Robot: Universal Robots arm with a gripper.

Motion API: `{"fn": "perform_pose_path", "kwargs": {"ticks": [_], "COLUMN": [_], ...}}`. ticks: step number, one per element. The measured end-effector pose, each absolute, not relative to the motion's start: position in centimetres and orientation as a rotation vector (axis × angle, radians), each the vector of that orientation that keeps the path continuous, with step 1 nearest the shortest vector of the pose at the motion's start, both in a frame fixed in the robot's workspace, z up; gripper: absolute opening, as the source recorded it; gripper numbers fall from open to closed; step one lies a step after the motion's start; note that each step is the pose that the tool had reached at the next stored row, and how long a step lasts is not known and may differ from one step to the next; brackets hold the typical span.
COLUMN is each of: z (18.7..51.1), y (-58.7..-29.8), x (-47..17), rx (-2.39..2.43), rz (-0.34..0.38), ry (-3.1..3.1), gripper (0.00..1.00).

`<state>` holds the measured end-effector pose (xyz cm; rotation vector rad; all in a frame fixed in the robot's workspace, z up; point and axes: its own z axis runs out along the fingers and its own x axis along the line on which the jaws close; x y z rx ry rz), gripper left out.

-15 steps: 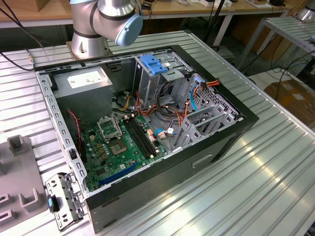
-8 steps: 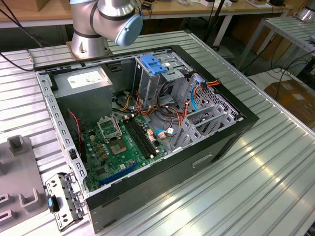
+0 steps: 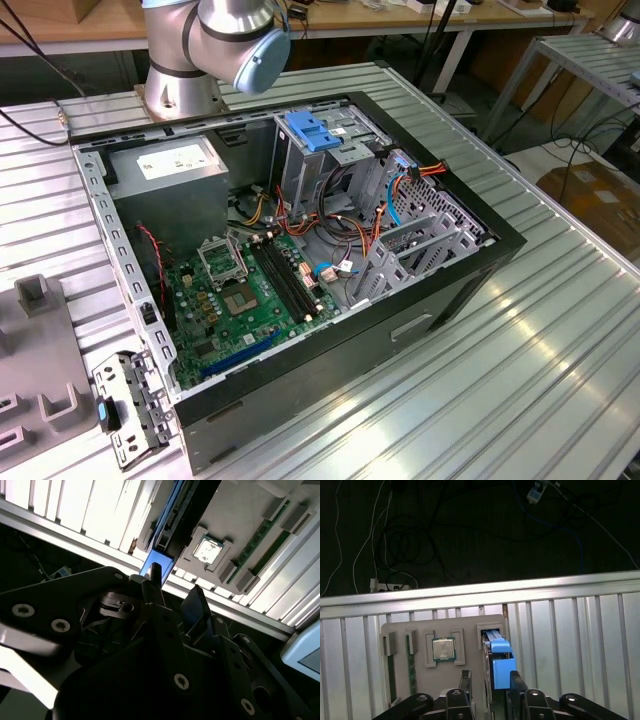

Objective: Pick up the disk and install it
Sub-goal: 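Pick up the disk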

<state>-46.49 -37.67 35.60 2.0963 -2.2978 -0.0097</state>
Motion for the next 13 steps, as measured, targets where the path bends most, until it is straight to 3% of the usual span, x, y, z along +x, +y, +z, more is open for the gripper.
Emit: {"fn": "perform_pose_path", "kwargs": {"ticks": [13], "z": [35.59], "y": [-37.66], "x": [-46.51], "rx": [2.109], "rz": [0.016], "ry": [-2.312], "gripper": [0.44]}}
